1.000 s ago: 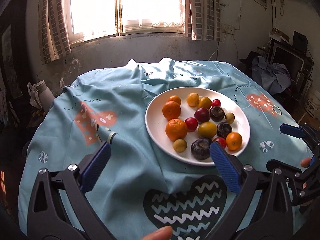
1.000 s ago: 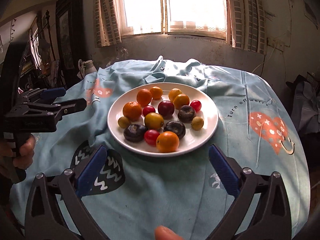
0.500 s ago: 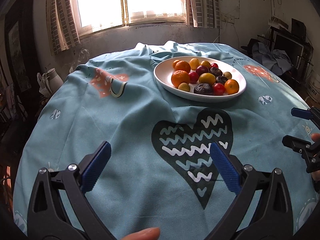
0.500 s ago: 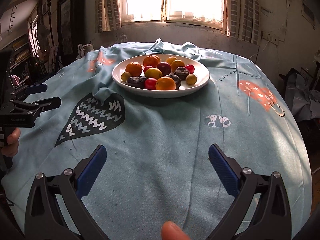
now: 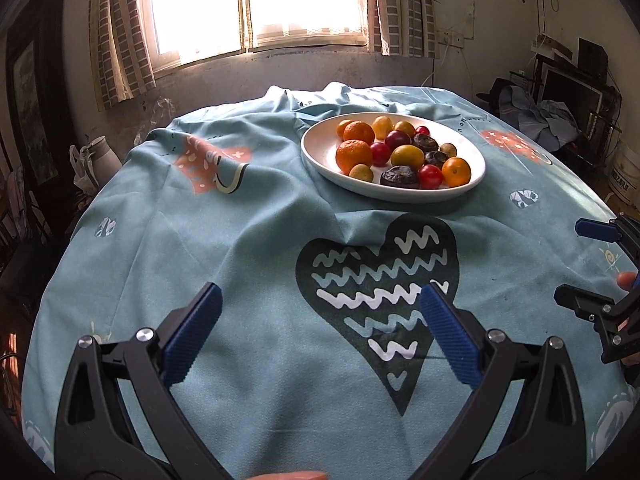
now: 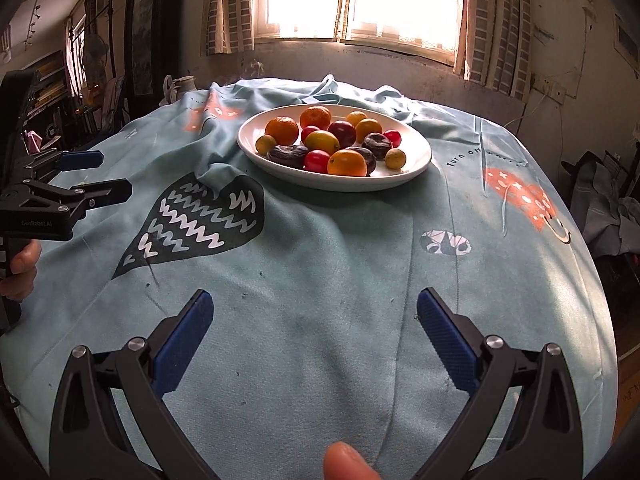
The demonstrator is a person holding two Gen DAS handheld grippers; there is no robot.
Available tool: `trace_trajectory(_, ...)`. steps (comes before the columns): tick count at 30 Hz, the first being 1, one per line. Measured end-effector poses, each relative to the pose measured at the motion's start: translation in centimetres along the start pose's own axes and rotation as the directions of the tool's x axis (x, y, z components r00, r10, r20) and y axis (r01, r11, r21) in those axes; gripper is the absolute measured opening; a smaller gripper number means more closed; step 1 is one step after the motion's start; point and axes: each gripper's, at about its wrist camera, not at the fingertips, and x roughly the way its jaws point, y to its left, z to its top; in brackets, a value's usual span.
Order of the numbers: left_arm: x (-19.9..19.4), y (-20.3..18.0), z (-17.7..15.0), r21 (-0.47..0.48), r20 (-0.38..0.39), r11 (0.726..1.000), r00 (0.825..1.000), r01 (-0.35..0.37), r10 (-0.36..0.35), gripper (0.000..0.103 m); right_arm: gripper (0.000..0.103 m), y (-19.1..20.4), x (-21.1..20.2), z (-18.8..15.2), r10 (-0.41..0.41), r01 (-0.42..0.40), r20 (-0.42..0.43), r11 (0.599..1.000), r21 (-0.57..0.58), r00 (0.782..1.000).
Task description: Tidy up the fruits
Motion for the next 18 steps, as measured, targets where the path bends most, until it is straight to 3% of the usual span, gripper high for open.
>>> trace_trajectory(18,-0.18,0.16,-0.14,-0.001,0.015,1.000,1.000,-0.028,0.028,0.101,0.102,0.01,0.06,-0.01,0.001,-0.001,-0.002,1.000,0.002,1.000)
